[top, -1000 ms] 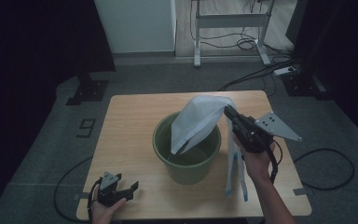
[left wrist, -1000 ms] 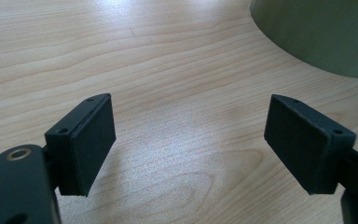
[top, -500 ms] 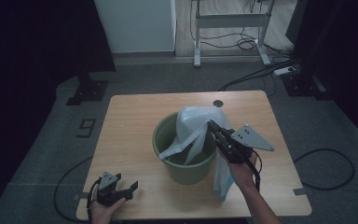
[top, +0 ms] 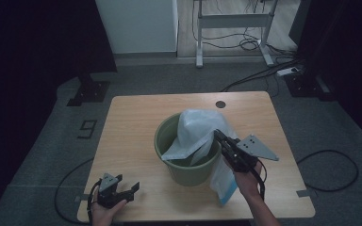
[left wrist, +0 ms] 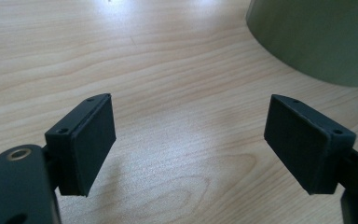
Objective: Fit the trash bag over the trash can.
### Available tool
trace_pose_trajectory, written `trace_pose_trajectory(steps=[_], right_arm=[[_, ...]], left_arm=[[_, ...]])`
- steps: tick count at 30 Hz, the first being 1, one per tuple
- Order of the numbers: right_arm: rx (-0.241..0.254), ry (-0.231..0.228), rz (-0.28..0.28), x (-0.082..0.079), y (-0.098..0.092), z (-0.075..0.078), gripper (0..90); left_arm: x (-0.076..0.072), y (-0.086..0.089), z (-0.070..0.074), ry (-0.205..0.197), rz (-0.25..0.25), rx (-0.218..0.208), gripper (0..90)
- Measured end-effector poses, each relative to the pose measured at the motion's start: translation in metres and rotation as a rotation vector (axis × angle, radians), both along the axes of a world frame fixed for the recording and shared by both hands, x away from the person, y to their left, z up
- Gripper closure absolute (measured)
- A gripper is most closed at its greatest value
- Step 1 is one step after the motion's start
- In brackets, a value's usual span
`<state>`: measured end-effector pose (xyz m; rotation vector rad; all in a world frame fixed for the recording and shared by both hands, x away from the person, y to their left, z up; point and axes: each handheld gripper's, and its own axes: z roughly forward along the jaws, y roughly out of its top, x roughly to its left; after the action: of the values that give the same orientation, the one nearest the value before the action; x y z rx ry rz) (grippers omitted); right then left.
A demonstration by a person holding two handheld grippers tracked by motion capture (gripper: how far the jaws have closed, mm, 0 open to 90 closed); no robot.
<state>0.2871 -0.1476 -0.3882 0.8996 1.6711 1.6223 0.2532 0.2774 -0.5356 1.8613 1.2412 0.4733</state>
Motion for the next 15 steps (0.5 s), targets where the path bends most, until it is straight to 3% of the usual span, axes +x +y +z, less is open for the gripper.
trace_pose_trajectory(steps=[6,15], right_arm=[[-0.011,-0.009,-0.023,-0.005,-0.008,0.000,89.1],[-0.073,0.029,0.045,-0.006,0.024,-0.022,89.1]], left_arm=[[0.000,0.001,0.000,0.001,0.002,-0.004,16.5],[0.000,0.001,-0.001,0.003,0.001,0.000,16.5]])
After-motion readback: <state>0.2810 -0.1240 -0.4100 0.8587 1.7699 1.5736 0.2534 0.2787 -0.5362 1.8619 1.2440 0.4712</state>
